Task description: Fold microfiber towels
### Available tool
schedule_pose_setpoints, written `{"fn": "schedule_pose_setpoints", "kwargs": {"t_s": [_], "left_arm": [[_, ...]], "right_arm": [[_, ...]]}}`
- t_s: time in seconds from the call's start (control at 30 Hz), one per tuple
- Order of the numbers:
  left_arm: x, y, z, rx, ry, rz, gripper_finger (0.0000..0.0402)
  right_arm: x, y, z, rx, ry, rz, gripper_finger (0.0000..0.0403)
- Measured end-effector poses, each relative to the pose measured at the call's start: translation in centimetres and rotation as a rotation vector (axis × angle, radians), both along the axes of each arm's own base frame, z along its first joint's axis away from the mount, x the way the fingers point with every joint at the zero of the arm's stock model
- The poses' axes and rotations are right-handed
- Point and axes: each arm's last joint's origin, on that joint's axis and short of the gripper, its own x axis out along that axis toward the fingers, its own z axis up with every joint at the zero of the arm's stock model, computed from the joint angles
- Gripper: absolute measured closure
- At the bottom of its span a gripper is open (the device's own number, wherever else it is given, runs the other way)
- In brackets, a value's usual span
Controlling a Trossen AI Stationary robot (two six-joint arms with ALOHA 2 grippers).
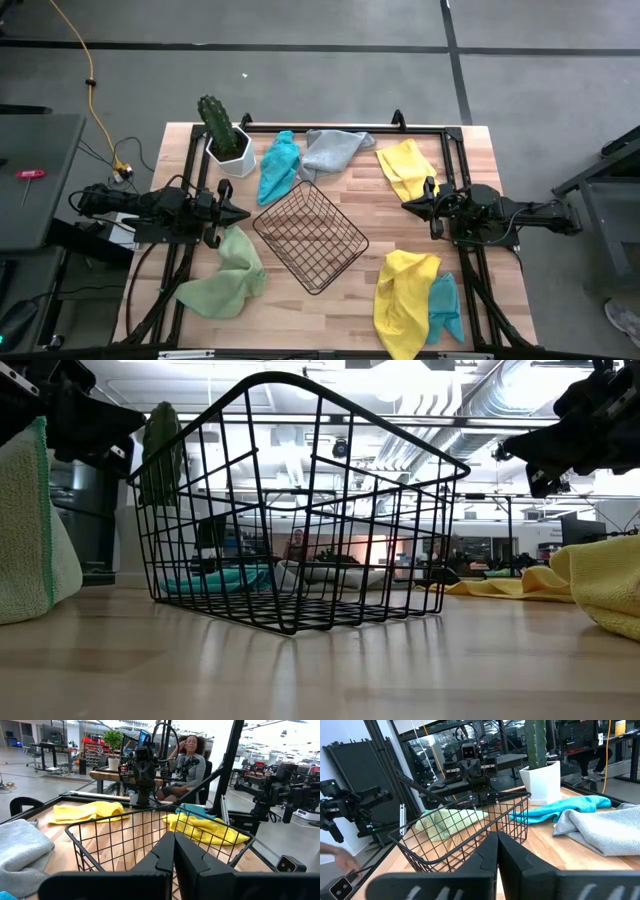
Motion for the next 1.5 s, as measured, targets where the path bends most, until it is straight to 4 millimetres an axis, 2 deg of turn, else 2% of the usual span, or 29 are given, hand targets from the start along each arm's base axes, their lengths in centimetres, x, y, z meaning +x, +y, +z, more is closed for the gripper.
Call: {"fn": "schedule_pose_setpoints", "kwargs": {"t_s": [0.97, 1.27, 1.37, 1.5], "left_arm": [[0.0, 0.0, 0.0, -0.001, -0.001, 0.016, 0.0401], [-0.1, 0.0, 1.1, -0.05, -0.116, 0.005, 0.04], [0.1, -0.2, 1.5, -0.023, -0.121, -0.055, 0.0383], [0.9, -0.6, 2.5, -0.022, -0.013, -0.089, 0.033]], "right_arm": [[0.0, 0.0, 0.0, 0.0, -0.001, 0.0, 0.0402], [0.0, 0.0, 0.0, 0.0, 0.0, 0.0, 0.0402], [0.0, 0.0, 0.0, 0.0, 0.0, 0.001, 0.0402], [0.0, 0.0, 0.0, 0.0, 0.0, 0.0, 0.0402]]}}
